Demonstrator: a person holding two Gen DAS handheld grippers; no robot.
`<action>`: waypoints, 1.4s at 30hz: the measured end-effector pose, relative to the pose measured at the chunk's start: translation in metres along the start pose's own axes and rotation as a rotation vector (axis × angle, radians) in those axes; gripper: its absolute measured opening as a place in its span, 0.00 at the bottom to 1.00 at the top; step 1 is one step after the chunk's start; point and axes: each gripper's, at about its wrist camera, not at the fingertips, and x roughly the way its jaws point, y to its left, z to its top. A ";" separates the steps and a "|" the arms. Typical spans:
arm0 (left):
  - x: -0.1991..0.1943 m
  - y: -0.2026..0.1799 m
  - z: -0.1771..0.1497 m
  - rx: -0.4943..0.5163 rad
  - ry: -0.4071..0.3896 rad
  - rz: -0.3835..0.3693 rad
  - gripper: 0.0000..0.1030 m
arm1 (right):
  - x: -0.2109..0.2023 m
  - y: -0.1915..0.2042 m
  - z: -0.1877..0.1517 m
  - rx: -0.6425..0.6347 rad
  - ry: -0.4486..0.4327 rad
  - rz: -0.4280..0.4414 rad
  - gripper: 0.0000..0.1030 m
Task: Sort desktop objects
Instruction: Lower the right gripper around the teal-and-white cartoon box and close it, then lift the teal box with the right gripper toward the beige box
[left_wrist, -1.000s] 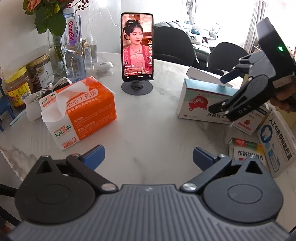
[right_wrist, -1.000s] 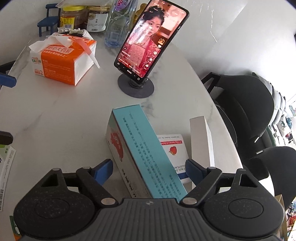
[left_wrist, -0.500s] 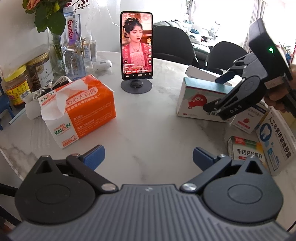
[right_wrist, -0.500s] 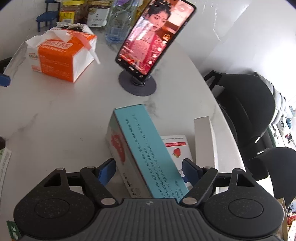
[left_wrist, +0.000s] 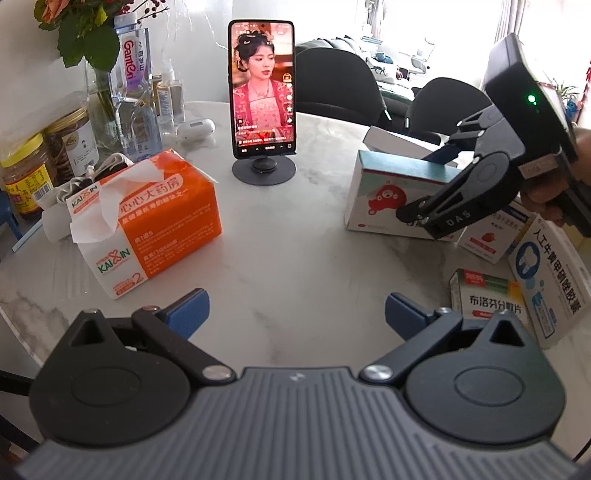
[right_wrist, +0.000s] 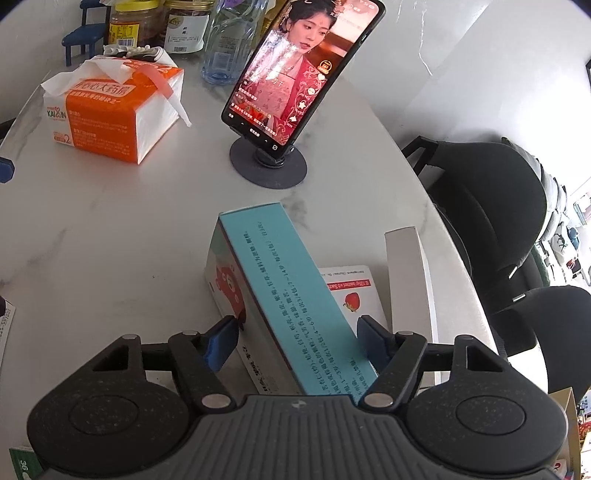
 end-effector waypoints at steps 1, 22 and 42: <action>0.000 0.000 0.000 0.000 0.000 0.000 1.00 | 0.000 0.000 0.000 0.001 -0.001 0.000 0.71; -0.001 -0.003 -0.001 0.008 0.007 0.000 1.00 | -0.010 -0.008 0.000 0.110 -0.048 0.060 0.40; -0.004 -0.001 -0.005 0.005 -0.002 -0.007 1.00 | -0.041 -0.034 -0.008 0.454 -0.056 0.129 0.40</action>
